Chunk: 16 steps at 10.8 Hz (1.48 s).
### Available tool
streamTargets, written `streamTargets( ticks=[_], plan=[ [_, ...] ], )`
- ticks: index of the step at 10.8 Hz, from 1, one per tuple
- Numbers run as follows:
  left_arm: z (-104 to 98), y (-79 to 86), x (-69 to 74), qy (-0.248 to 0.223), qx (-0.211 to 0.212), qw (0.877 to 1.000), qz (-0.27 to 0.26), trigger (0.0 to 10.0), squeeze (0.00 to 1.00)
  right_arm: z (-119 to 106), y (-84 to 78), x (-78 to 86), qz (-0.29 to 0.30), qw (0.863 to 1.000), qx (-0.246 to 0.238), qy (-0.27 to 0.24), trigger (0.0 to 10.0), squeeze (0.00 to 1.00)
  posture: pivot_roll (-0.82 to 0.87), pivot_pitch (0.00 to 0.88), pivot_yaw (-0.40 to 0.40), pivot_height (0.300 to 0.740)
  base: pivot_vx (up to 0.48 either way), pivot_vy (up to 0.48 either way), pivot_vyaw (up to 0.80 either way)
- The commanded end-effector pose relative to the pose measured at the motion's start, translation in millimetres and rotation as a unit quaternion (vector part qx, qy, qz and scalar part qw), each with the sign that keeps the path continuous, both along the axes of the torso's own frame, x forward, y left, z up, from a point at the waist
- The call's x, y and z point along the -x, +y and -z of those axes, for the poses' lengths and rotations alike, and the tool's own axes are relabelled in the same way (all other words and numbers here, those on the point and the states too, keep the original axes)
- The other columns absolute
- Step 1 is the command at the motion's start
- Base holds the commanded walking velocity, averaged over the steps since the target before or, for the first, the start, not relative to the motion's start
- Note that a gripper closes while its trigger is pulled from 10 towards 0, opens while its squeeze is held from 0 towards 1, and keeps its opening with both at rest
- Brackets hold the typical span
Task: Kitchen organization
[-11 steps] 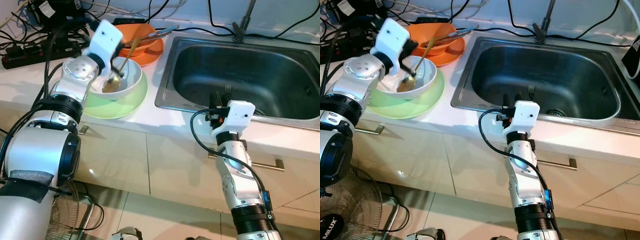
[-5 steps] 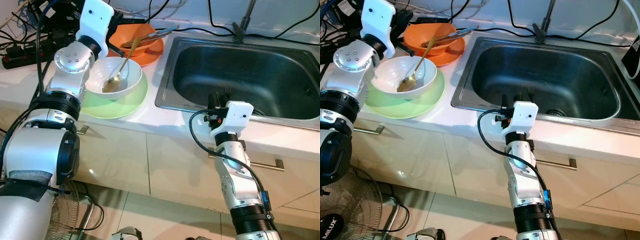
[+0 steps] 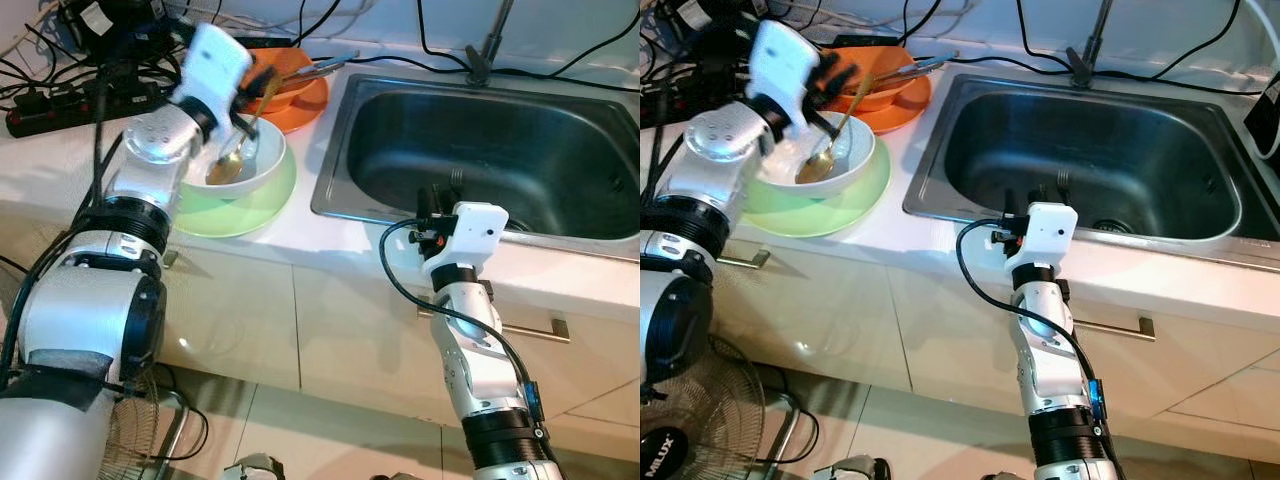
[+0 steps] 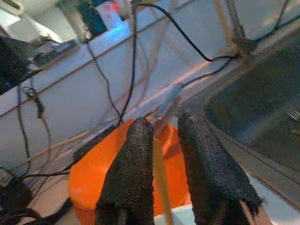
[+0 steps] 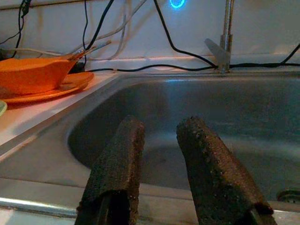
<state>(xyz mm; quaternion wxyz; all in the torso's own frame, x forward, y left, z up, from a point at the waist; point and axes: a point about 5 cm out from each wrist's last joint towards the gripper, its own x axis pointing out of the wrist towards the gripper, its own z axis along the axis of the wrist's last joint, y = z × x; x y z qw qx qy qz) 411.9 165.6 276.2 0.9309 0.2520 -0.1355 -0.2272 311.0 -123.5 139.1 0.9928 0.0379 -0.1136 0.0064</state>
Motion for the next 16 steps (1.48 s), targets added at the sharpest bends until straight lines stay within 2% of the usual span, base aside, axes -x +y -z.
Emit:
streamTargets(
  ticks=[1,2,3,4,5,6,7,8,9,10,11,14,16],
  plan=[
    [1.5,0.9,0.2,0.006,-0.017,1.000,0.000,10.0,1.00,-0.7,-1.2,-1.8,0.002,1.000,0.003,0.001,10.0,0.00,0.06,0.043,0.014,0.740,0.000,0.000,0.00],
    [1.4,6.4,-0.8,0.006,-0.026,0.999,-0.022,10.0,1.00,-1.0,-1.5,-2.0,0.002,1.000,0.003,0.001,10.0,0.00,0.06,0.045,0.013,0.740,0.000,0.000,0.00],
    [3.1,10.2,-1.9,0.015,-0.042,0.998,-0.040,10.0,0.00,-1.0,-1.3,-2.1,0.001,1.000,0.003,0.001,10.0,0.00,0.06,0.045,0.013,0.740,0.000,0.000,0.00],
    [6.6,17.3,-4.6,0.038,-0.048,0.995,-0.076,10.0,0.00,-1.0,-1.3,-2.4,0.000,1.000,0.003,0.002,10.0,0.00,0.06,0.045,0.011,0.740,0.000,0.000,0.00],
    [11.2,20.9,-6.1,0.068,-0.030,0.993,-0.092,10.0,0.00,-1.2,-1.3,-2.9,0.000,1.000,0.003,0.002,10.0,0.00,0.06,0.046,0.011,0.740,0.000,0.000,0.00],
    [15.4,21.0,-6.8,0.093,0.007,0.991,-0.092,10.0,1.00,-1.4,-1.2,-3.4,0.000,1.000,0.004,0.002,10.0,0.00,0.06,0.045,0.011,0.740,0.000,0.000,0.00],
    [18.2,20.7,-7.4,0.112,0.031,0.989,-0.096,10.0,1.00,-1.4,-1.0,-3.6,0.000,1.000,0.004,0.002,10.0,0.00,0.06,0.044,0.013,0.740,0.000,0.000,0.00],
    [19.2,17.3,-8.5,0.143,0.087,0.982,-0.087,10.0,1.00,-1.7,-0.8,-3.8,0.000,1.000,0.004,0.001,10.0,0.00,0.06,0.044,0.013,0.740,0.000,0.000,0.00],
    [20.2,16.3,-9.2,0.165,0.116,0.976,-0.087,10.0,1.00,-1.6,-0.4,-3.9,-0.001,1.000,0.003,0.001,10.0,0.00,0.06,0.043,0.015,0.740,0.000,0.000,0.00],
    [21.9,14.1,-9.4,0.190,0.122,0.971,-0.083,10.0,0.98,-1.5,0.2,-4.1,-0.002,1.000,0.003,0.002,10.0,0.00,0.06,0.044,0.015,0.740,0.000,0.000,0.00],
    [22.3,13.4,-9.9,0.200,0.113,0.969,-0.091,10.0,0.00,-1.2,0.9,-4.4,-0.003,1.000,0.002,0.002,10.0,0.00,0.07,0.043,0.016,0.740,0.000,0.000,0.00],
    [19.7,19.9,-11.0,0.215,0.093,0.963,-0.136,10.0,0.00,-0.3,3.3,-5.2,-0.005,1.000,0.000,0.005,10.0,0.00,0.07,0.042,0.026,0.740,0.000,0.000,0.00],
    [22.8,22.2,-10.8,0.228,0.099,0.956,-0.153,10.0,0.00,0.1,3.5,-5.4,-0.004,1.000,-0.001,0.005,10.0,0.00,0.07,0.041,0.030,0.740,0.000,0.000,0.00]
  ],
)
